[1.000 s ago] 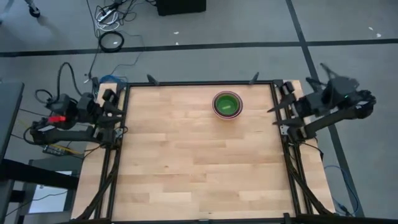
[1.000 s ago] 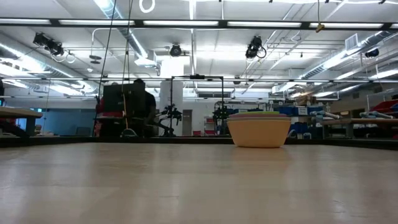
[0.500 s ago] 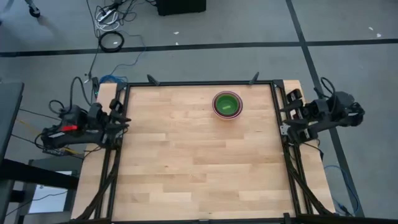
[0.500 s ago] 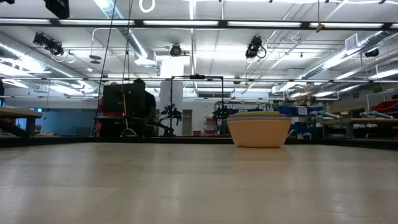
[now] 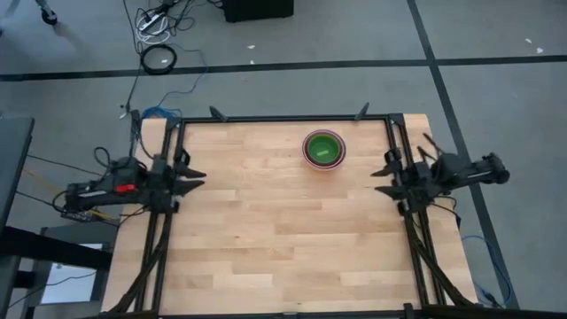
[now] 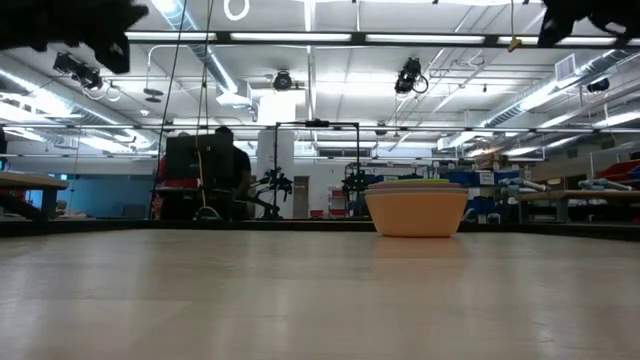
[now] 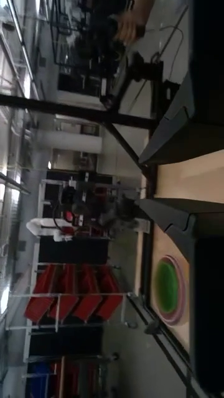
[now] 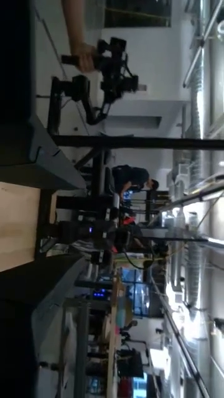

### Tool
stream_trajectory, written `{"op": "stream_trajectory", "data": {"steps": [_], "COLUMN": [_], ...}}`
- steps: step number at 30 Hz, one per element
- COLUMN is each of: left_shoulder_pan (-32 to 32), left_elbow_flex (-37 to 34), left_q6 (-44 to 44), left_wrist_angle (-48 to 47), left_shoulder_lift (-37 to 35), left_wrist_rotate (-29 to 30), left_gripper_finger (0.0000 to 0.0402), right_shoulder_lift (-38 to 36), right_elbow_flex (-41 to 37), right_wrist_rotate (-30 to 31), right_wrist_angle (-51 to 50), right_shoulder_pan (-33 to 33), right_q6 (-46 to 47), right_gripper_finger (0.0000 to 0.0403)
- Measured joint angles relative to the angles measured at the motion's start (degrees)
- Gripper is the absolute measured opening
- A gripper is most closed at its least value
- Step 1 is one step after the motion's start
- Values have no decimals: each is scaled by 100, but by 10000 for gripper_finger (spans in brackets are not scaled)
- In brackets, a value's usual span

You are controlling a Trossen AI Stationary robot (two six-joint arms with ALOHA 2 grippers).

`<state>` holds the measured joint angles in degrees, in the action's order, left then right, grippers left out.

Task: Nest bowls inside each other
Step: Return to Home Position

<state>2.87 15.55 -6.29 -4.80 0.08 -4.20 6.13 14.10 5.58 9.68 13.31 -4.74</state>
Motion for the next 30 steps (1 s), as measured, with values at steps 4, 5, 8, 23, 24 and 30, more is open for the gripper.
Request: {"op": "stream_trajectory", "data": {"steps": [4,5,8,23,24,30], "left_shoulder_pan": [0,0,0,11,11,11], "left_elbow_flex": [-656,-823,-1323,-1510,-1510,-1510], "left_q6": [29,56,30,427,428,419], "left_wrist_angle": [595,740,1191,617,639,800], "left_shoulder_lift": [2,0,0,15,15,17], "left_wrist_rotate": [32,32,78,721,735,734], "left_gripper_finger": [103,103,103,103,103,103], "right_shoulder_lift": [35,46,50,596,653,854], "right_elbow_flex": [-683,-819,-1164,-1359,-1359,-1361], "right_wrist_rotate": [1,0,16,597,535,532], "right_wrist_angle": [745,816,871,477,470,471], "right_shoulder_pan": [-175,-222,-328,-1406,-1481,-1651], "right_q6": [159,206,332,604,604,862], "right_gripper_finger": [166,166,166,166,166,166]}}
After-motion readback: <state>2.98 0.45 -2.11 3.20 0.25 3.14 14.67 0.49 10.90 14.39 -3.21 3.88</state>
